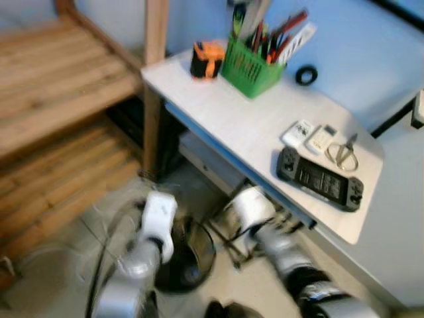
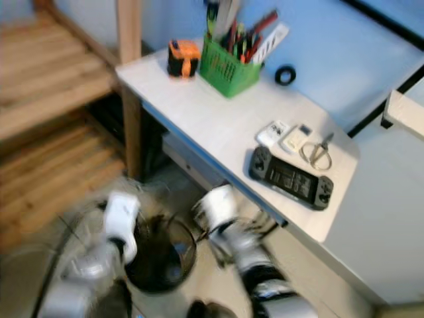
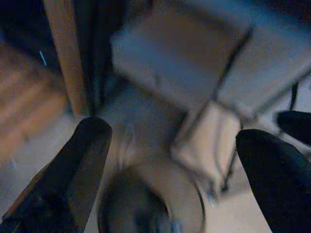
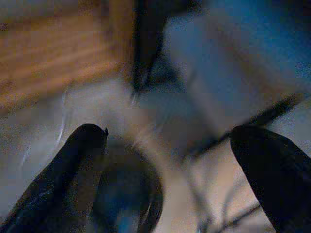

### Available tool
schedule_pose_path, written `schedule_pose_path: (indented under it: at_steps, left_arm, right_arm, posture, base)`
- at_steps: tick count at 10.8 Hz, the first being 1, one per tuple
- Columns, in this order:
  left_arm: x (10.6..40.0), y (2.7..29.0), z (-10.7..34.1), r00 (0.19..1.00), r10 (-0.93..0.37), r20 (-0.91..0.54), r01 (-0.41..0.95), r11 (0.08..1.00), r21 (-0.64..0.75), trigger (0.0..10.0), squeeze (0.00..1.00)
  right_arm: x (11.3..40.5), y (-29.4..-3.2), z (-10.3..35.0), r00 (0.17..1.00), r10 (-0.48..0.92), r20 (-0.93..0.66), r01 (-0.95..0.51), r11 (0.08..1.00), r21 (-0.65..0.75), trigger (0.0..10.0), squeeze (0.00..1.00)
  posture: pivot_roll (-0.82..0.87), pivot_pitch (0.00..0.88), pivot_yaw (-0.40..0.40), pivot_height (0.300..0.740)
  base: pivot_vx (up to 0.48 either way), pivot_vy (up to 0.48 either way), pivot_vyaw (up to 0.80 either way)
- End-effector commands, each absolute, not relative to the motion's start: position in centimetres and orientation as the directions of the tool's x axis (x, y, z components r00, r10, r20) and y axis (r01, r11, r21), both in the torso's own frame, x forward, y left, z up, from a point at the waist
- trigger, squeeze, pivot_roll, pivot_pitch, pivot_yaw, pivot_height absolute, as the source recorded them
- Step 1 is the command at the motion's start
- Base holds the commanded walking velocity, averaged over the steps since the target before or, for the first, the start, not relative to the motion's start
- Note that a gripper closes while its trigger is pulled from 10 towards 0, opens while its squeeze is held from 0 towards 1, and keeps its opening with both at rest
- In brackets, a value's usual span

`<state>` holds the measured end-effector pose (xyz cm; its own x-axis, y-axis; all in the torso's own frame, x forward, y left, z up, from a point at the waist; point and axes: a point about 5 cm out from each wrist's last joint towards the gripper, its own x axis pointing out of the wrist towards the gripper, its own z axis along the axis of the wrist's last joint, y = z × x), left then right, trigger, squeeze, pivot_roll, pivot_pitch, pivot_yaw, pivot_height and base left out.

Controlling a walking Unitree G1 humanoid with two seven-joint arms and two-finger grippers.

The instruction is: Clean up the room

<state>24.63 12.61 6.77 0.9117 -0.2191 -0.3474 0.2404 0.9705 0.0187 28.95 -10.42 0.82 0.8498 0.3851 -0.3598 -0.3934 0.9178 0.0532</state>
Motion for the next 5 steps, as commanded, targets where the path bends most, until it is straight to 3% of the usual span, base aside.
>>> schedule_pose_path:
  at_steps: [1, 4, 5]
  left_arm:
    - [24.9, 12.2, 7.2, 0.923, -0.250, -0.292, 0.263, 0.965, 0.006, 10.0, 0.00]
    - [25.4, 15.9, 10.1, 0.982, -0.186, -0.020, 0.187, 0.974, 0.129, 10.0, 0.00]
    - [25.7, 16.8, 10.6, 0.990, -0.134, 0.034, 0.127, 0.978, 0.167, 10.0, 0.00]
  right_arm:
    - [28.1, -12.8, 0.6, 0.887, 0.325, -0.328, -0.325, 0.944, 0.057, 10.0, 0.00]
    - [26.8, -16.5, 4.9, 0.984, 0.178, 0.015, -0.179, 0.983, 0.043, 10.0, 0.00]
    - [27.4, -18.4, 6.3, 0.996, 0.050, 0.079, -0.055, 0.996, 0.071, 10.0, 0.00]
  posture:
    - [0.18, 0.000, -0.161, 0.740]
    - [0.07, 0.000, -0.070, 0.740]
    - [0.06, 0.000, -0.059, 0.740]
  base:
    - [0.000, 0.000, 0.00]
    - [0.000, 0.000, 0.00]
    - [0.000, 0.000, 0.00]
